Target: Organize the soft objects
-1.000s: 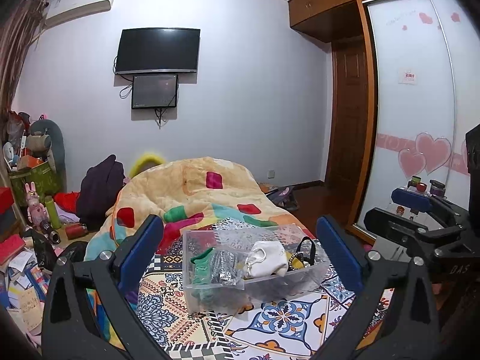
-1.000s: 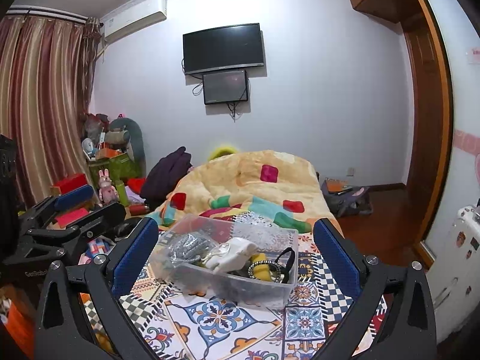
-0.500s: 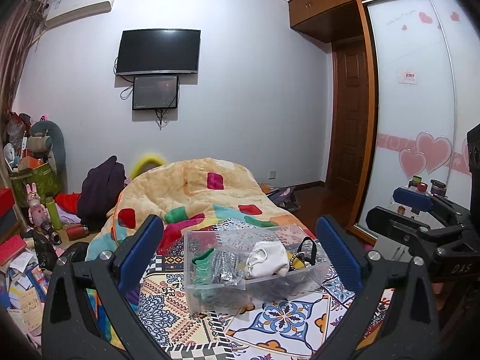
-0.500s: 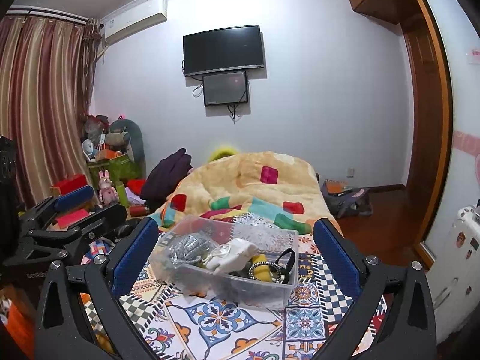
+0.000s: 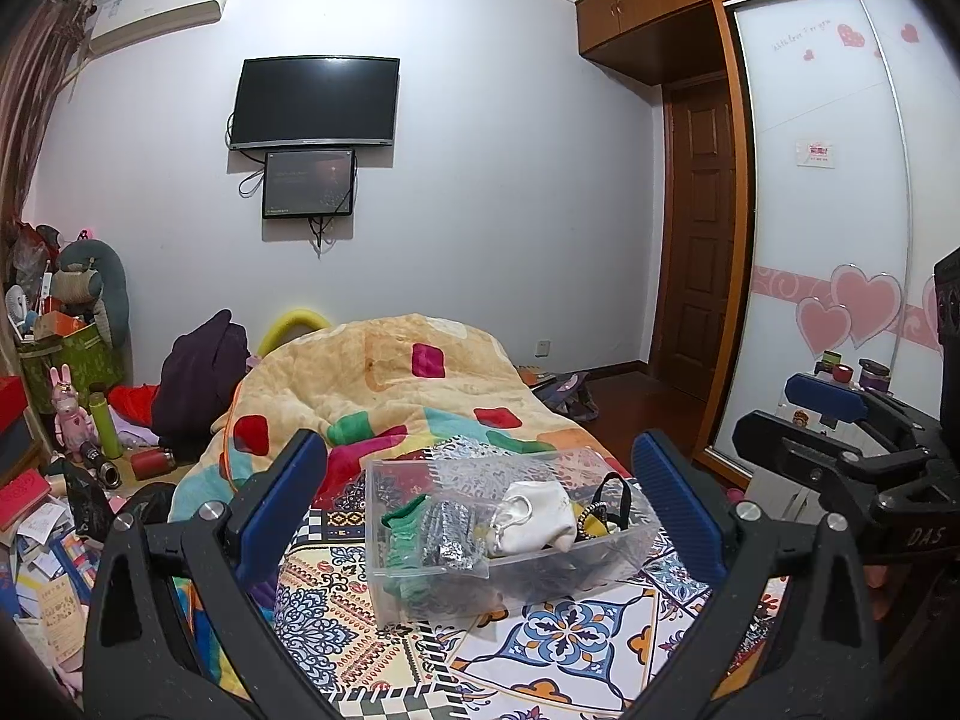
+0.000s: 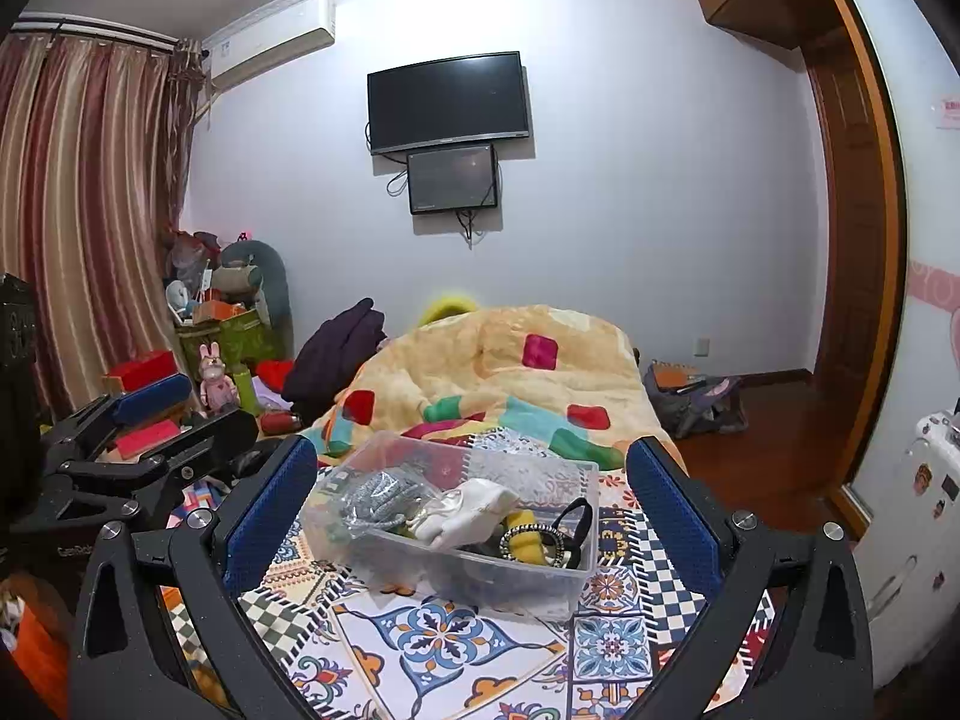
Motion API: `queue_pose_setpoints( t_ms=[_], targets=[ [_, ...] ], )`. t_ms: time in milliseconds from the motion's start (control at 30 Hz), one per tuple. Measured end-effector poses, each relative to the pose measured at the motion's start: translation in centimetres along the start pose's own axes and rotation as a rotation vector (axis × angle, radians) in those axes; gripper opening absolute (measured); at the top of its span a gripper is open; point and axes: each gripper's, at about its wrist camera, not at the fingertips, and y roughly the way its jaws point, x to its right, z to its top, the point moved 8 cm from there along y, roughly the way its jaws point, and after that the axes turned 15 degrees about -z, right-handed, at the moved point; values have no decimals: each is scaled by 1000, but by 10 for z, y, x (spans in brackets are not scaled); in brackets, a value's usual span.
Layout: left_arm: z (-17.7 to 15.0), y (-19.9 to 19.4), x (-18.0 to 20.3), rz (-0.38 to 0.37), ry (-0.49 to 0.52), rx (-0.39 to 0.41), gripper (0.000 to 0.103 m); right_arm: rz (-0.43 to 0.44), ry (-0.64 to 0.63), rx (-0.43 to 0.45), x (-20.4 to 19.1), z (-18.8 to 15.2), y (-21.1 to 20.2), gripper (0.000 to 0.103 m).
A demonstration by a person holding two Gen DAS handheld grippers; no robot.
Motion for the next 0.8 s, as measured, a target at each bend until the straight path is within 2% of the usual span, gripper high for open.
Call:
queue_pose_setpoints(
  t_ms=[800],
  targets=[
    [-2,1,0,-23,-15,-15,103,-8,4,0,1,1,-2,103]
  ],
)
